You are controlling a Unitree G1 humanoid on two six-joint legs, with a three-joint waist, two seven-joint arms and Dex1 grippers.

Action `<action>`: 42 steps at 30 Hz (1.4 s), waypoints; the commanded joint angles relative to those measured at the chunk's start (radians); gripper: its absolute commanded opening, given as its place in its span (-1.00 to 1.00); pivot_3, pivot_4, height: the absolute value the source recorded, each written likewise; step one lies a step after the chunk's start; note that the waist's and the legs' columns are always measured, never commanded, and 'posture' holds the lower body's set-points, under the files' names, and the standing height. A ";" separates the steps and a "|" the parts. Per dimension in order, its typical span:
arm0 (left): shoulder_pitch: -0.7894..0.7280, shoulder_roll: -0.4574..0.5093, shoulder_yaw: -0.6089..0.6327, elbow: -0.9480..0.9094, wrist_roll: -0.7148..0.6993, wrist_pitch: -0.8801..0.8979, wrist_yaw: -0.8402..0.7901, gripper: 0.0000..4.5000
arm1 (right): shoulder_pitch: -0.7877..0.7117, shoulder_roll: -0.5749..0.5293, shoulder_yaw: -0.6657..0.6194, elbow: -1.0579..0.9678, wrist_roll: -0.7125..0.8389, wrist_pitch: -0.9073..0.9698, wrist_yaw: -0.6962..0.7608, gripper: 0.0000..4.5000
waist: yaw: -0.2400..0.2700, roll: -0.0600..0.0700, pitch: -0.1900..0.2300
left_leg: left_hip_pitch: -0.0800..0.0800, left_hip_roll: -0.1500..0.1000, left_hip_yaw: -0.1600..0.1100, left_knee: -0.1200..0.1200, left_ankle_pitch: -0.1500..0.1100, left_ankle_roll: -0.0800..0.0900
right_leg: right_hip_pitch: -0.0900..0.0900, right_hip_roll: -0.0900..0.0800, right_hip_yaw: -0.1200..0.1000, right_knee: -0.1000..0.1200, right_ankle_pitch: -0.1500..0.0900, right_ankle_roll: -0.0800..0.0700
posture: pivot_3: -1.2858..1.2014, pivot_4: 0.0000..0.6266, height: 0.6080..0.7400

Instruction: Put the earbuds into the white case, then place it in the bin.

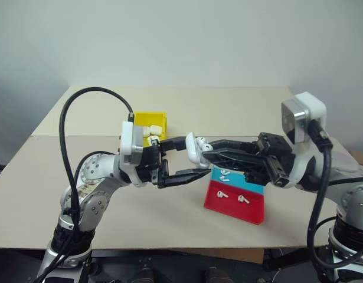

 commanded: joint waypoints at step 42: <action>-0.141 -0.066 -0.089 0.186 0.118 -0.061 -0.092 0.24 | -0.613 -0.186 0.402 0.465 -0.547 -0.262 0.615 -0.98 | 0.003 0.000 0.000 | -0.002 0.000 0.001 -0.001 0.000 0.001 | -0.002 0.000 0.000 -0.003 0.002 -0.003 | 0.03 -0.52 1.00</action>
